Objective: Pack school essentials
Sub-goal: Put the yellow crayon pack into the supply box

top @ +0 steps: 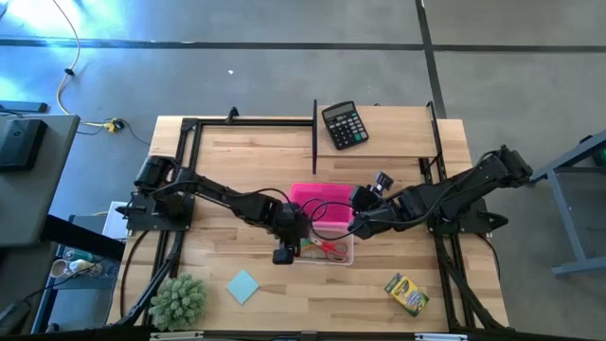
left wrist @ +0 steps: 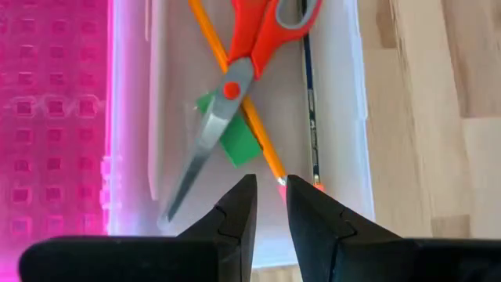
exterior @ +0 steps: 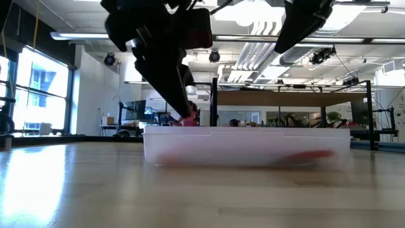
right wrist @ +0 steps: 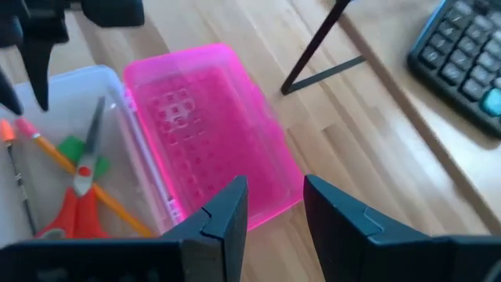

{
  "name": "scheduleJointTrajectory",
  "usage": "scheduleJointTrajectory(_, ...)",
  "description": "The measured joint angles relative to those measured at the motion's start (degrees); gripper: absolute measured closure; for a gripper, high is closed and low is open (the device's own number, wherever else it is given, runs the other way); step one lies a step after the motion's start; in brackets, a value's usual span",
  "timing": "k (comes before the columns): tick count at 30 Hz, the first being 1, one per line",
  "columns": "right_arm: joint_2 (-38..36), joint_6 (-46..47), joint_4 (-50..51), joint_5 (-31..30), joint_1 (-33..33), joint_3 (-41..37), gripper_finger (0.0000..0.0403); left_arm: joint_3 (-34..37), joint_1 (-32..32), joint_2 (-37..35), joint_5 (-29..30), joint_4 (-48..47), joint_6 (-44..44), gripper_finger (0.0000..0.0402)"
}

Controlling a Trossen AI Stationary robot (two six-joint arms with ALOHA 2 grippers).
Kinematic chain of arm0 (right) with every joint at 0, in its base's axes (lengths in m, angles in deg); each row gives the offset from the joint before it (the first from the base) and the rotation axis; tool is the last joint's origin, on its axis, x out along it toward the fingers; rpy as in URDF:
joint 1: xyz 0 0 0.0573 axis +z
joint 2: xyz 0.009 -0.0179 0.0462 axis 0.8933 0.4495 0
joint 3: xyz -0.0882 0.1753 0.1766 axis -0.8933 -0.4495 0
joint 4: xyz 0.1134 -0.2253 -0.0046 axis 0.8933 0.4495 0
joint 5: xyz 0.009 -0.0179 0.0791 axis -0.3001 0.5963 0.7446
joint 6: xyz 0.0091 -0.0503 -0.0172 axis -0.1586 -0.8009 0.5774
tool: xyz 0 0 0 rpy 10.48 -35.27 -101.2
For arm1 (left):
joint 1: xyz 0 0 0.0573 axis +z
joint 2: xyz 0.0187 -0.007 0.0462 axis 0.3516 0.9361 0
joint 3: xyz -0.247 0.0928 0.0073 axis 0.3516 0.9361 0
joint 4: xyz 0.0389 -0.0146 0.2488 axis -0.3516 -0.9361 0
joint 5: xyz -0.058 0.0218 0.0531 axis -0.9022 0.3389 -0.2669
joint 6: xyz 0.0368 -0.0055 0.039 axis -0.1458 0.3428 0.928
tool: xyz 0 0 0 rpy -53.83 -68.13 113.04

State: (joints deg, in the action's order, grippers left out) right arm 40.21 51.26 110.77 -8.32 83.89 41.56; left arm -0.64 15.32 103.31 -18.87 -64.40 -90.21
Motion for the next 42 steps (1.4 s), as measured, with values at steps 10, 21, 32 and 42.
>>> scheduleJointTrajectory(10,0.0,-0.3,-0.4,3.6,0.5,0.0,0.0284,1.4,-7.8,-0.2,6.3,-3.2,-6.9,0.0339)
scheduleJointTrajectory(21,0.0,-1.8,-2.3,4.7,0.5,-0.2,0.0284,4.1,-13.6,-1.8,6.9,-3.7,-15.8,0.0339)
scheduleJointTrajectory(32,0.0,-1.5,-2.6,5.6,0.4,-0.2,0.0284,4.2,-13.0,-6.4,9.8,-3.3,-14.1,0.0339)
scheduleJointTrajectory(42,0.0,-1.9,-4.8,11.0,0.4,-0.2,0.0284,4.2,-18.3,-10.9,18.8,-12.4,-20.4,0.0339)
